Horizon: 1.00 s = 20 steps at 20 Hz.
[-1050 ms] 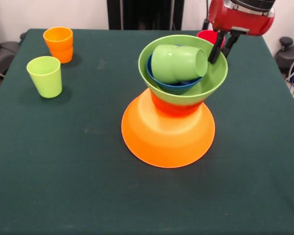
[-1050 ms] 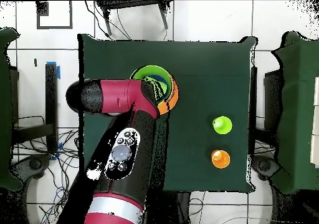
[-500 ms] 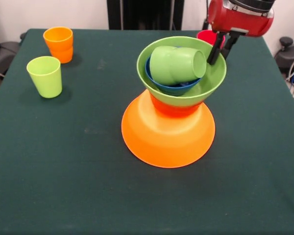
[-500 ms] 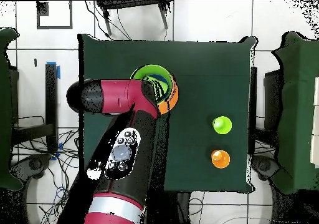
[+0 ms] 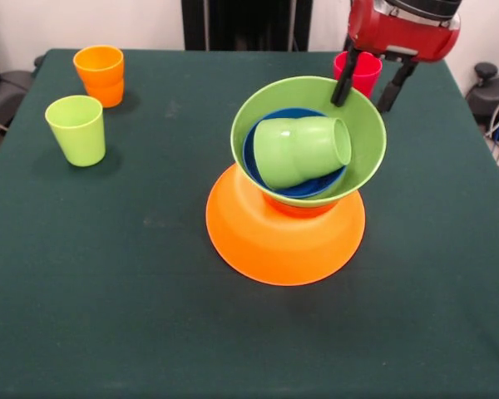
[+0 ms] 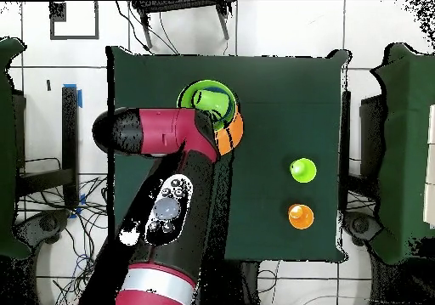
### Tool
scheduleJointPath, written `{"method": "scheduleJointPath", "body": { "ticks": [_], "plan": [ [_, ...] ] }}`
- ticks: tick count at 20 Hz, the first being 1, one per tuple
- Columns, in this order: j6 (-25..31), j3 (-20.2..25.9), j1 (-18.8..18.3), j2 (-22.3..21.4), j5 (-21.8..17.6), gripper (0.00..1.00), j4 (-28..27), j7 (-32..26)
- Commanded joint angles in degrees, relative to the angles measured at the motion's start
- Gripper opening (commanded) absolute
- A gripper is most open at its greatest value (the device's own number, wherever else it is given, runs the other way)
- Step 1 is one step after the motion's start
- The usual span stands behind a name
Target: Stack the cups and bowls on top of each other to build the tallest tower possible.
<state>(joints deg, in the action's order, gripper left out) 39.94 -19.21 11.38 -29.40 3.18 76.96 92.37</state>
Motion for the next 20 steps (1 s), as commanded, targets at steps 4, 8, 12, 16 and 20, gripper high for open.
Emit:
{"method": "scheduleJointPath", "body": {
  "ticks": [4, 8, 12, 16, 20],
  "plan": [
    [0.6, 2.0, 0.1, 2.8, -1.8, 1.0, 0.9, 9.1],
    [0.0, 2.3, -0.3, 3.4, -1.7, 1.0, 0.5, 8.4],
    [-0.1, 2.1, -0.3, 3.5, -1.7, 1.0, 0.5, 8.5],
    [0.7, 1.8, 0.1, 2.8, -1.8, 1.0, 0.9, 8.5],
    [1.5, 2.2, 0.0, 1.8, -1.5, 1.0, 1.3, 7.9]
  ]
}}
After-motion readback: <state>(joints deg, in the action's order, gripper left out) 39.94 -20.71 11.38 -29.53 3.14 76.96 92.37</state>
